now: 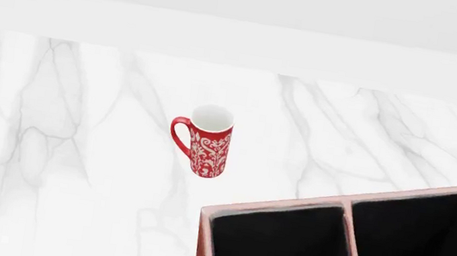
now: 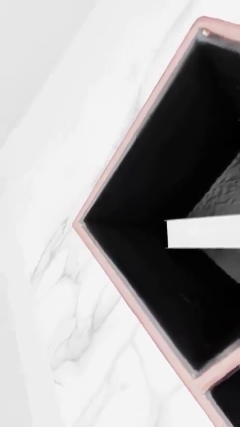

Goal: Pick up the book and place it in the right compartment of the caddy.

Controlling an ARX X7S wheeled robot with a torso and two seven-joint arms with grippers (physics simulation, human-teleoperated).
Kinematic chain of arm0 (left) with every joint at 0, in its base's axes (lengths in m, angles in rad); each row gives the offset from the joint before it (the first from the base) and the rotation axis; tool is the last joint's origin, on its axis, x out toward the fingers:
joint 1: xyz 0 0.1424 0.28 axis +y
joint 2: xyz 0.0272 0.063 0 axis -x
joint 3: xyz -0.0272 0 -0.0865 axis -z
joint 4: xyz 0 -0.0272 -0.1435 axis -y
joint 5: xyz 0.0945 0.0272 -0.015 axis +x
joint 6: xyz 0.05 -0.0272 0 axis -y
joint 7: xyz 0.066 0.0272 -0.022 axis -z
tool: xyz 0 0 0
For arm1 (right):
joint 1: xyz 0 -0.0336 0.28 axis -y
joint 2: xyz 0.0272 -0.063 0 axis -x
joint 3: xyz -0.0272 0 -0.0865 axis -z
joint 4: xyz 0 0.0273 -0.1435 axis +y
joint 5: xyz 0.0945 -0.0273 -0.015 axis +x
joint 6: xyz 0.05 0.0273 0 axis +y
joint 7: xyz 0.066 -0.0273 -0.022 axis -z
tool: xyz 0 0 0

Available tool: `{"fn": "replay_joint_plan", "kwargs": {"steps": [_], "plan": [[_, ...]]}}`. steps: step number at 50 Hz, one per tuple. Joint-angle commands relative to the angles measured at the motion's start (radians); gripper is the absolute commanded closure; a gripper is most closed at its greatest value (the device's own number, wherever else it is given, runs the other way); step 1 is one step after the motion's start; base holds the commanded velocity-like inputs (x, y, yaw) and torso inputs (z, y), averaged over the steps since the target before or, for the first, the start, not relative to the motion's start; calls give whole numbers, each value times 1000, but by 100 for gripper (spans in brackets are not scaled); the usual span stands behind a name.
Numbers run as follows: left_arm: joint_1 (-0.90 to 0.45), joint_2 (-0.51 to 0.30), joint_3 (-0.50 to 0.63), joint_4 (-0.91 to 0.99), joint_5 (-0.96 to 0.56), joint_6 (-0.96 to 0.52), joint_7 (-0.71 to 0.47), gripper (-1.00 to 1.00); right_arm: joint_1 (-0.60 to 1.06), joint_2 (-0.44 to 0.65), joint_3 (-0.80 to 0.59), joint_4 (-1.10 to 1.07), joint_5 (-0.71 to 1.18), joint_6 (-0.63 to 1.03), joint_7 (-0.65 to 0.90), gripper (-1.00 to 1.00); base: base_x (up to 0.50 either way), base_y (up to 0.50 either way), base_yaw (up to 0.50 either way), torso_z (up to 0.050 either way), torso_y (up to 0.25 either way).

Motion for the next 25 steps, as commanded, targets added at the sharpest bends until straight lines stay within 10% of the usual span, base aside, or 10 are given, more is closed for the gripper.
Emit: {"fn": "replay_joint_plan", "kwargs": {"steps": [1, 17, 25], "plan": [[-45, -50, 22, 16, -43, -86, -17, -100, 71, -10, 17, -45, -3, 6, 18, -100, 0, 0, 0, 0, 0], [-246, -187, 110, 32, -151, -302, -88, -100, 177, -76, -75, -46, -72, -48, -39, -100, 0, 0, 0, 0, 0], [-524, -247, 327, -58, -216, -374, -32, -100, 162, -157, -169, -61, -155, -190, -153, -100, 0, 0, 0, 0, 0]]}}
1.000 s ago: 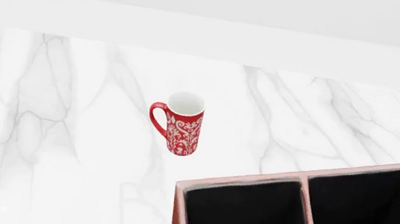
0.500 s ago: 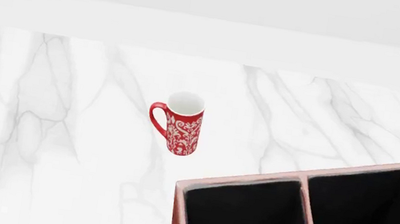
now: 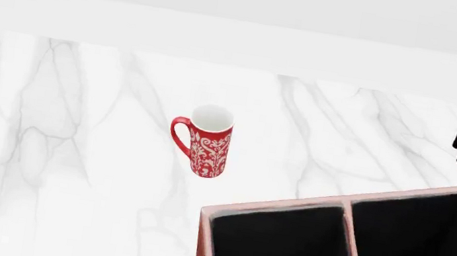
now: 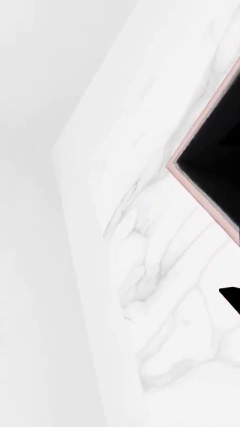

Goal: Pick up the book and place it in the right compartment of the caddy.

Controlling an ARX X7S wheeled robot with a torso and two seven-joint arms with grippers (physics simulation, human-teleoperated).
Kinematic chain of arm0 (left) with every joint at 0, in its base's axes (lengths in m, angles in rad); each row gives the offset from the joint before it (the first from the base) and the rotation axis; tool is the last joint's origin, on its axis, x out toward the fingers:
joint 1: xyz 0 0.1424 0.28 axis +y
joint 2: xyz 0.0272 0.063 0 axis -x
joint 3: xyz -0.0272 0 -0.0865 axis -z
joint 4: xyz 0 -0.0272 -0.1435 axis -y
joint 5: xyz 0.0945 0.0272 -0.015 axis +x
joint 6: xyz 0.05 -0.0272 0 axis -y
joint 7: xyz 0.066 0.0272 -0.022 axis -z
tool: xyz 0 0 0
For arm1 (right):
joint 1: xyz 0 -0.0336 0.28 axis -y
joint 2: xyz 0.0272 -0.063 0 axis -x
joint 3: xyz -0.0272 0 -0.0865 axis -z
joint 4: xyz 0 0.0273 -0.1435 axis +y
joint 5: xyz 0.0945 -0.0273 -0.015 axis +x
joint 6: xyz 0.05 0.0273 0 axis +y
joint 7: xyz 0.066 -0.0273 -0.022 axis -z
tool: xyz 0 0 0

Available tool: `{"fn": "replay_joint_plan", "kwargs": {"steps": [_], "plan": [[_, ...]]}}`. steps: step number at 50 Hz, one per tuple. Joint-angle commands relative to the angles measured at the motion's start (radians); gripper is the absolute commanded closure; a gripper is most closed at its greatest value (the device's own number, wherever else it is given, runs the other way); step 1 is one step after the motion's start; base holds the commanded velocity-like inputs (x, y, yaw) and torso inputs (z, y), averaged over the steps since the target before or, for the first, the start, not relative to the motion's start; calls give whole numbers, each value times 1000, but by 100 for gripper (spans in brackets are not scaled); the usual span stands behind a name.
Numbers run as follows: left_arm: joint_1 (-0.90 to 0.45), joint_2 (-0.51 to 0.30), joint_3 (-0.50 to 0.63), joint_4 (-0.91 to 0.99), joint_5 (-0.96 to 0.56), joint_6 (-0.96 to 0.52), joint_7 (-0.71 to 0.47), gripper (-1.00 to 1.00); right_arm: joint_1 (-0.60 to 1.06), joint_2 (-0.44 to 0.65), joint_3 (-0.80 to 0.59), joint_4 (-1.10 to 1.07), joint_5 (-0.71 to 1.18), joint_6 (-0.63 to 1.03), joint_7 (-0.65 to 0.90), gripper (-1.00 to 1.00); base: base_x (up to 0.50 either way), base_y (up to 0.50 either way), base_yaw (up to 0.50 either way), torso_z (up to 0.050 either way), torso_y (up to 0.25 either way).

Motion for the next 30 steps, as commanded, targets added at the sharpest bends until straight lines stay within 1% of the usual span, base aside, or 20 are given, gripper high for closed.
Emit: {"fn": "replay_joint_plan", "kwargs": {"steps": [1, 2, 3, 6, 12, 15, 21, 26, 30], "plan": [[-288, -79, 196, -66, -89, -121, 24, -100, 16, -87, -97, -3, -76, -121, -110, -100, 0, 0, 0, 0, 0], [-313, -80, 209, -73, -98, -131, 25, -100, 17, -93, -102, -2, -79, -126, -115, -100, 0, 0, 0, 0, 0], [-369, -83, 247, -91, -109, -145, 39, -100, 20, -107, -114, -1, -85, -136, -131, -100, 0, 0, 0, 0, 0], [-470, -77, 319, -140, -119, -168, 63, -100, 27, -134, -132, 6, -87, -148, -157, -100, 0, 0, 0, 0, 0], [-612, -61, 419, -209, -132, -200, 108, -100, 29, -162, -150, -14, -89, -164, -176, -100, 0, 0, 0, 0, 0], [-657, -53, 443, -230, -139, -212, 118, -100, 22, -175, -155, -12, -90, -180, -190, -100, 0, 0, 0, 0, 0], [-730, -24, 524, -300, -103, -196, 155, -100, 11, -196, -167, -33, -86, -190, -200, -100, 0, 0, 0, 0, 0], [-817, 7, 585, -357, -87, -197, 185, -100, 6, -220, -186, -49, -84, -191, -210, -100, 0, 0, 0, 0, 0], [-848, 22, 612, -387, -76, -192, 198, -100, 7, -231, -194, -57, -85, -190, -208, -100, 0, 0, 0, 0, 0]]}}
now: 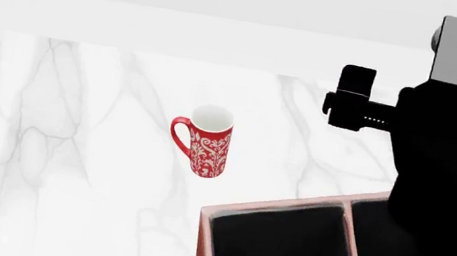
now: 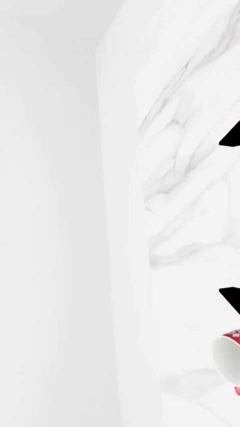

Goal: Pick up the book and place it in the right compartment of the caddy.

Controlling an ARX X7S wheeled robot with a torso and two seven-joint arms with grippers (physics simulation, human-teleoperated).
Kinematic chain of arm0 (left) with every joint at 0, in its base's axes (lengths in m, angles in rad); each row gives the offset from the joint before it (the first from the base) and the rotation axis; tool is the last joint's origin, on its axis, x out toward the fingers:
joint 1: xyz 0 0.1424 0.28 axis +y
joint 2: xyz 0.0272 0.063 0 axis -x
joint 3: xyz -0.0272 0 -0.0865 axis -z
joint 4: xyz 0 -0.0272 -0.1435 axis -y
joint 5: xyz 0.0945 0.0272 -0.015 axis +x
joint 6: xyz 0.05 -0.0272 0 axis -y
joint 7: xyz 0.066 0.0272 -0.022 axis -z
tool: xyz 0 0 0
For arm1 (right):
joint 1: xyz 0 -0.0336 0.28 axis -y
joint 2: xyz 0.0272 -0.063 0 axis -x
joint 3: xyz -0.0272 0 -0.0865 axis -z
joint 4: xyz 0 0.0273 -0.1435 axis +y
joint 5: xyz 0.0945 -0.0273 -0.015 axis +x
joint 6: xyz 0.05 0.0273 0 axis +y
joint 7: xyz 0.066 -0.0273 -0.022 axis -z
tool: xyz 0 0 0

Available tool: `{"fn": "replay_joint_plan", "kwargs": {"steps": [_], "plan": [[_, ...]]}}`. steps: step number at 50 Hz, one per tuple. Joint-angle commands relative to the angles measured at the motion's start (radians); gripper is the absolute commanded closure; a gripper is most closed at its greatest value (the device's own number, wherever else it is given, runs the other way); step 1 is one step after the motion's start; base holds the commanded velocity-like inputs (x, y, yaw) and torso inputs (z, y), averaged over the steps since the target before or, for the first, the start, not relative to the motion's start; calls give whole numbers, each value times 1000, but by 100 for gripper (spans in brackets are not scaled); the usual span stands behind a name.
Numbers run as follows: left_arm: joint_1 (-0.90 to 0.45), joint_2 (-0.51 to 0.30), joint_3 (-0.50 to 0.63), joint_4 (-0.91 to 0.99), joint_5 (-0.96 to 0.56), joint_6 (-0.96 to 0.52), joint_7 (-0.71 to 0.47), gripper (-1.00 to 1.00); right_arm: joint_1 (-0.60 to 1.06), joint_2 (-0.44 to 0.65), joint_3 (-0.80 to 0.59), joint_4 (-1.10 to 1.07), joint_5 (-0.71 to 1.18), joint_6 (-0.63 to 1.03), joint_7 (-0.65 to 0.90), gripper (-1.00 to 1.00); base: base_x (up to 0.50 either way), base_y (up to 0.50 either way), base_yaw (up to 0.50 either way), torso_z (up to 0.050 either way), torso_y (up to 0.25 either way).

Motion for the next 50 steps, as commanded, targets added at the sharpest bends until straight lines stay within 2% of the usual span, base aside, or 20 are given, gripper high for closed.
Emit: {"fn": "replay_joint_plan", "kwargs": {"steps": [1, 18, 50], "plan": [[-158, 40, 124, -105, 24, -7, 52, -100, -3, -44, -34, -24, -4, -15, -21, -100, 0, 0, 0, 0, 0], [-264, 87, 211, -173, 61, 2, 84, -100, 13, -78, -46, -71, 18, 14, 6, -100, 0, 0, 0, 0, 0], [-322, 114, 247, -208, 65, 14, 103, -100, 28, -98, -50, -116, 48, 31, 21, -100, 0, 0, 0, 0, 0]]}}
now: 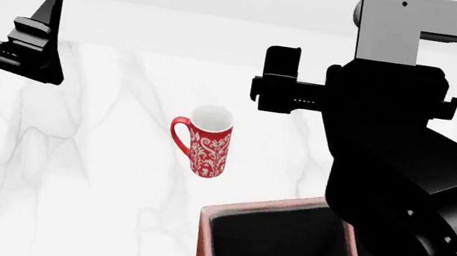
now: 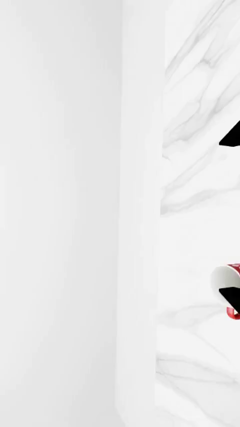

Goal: Pick up the book and place it in the right compartment of the caddy.

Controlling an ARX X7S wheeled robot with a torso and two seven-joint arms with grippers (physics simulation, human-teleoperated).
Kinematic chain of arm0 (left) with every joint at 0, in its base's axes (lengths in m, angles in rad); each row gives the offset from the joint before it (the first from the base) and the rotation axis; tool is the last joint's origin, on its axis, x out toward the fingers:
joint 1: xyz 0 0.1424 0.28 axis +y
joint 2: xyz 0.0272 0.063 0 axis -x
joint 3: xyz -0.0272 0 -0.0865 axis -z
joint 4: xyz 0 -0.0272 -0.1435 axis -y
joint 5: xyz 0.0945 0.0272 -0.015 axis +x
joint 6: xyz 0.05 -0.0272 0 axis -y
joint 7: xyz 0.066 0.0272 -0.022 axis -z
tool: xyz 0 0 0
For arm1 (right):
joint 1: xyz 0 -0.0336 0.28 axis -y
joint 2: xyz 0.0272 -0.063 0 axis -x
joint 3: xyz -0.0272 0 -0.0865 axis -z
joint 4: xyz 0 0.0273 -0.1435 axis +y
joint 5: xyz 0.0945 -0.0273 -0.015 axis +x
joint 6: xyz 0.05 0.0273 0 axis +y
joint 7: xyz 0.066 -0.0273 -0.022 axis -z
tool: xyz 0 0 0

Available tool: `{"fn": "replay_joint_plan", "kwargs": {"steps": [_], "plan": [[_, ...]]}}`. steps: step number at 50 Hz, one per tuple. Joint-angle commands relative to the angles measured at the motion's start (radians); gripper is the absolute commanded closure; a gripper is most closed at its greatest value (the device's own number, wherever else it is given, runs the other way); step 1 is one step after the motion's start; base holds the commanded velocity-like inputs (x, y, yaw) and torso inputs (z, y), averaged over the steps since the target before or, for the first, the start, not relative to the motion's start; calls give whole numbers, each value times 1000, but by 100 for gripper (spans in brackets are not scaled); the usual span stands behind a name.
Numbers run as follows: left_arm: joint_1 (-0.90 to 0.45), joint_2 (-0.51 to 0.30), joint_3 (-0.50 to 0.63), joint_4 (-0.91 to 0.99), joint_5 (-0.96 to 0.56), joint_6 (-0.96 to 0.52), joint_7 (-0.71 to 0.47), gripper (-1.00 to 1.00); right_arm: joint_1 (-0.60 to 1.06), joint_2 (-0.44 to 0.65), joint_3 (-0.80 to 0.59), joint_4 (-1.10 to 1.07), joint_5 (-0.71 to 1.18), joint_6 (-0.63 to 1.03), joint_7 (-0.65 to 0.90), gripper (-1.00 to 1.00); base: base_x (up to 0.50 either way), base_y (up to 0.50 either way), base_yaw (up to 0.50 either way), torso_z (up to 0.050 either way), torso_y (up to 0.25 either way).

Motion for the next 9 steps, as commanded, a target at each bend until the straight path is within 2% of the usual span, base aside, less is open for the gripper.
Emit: {"fn": "replay_joint_plan", "kwargs": {"steps": [1, 9], "plan": [[-13, 7, 10, -7, 0, 4, 4, -100, 4, -6, -5, -15, 5, 3, 4, -100, 0, 0, 0, 0, 0], [-17, 10, 15, -9, -1, 5, 4, -100, 6, -4, 0, -25, 17, 9, 6, -100, 0, 0, 0, 0, 0]]}}
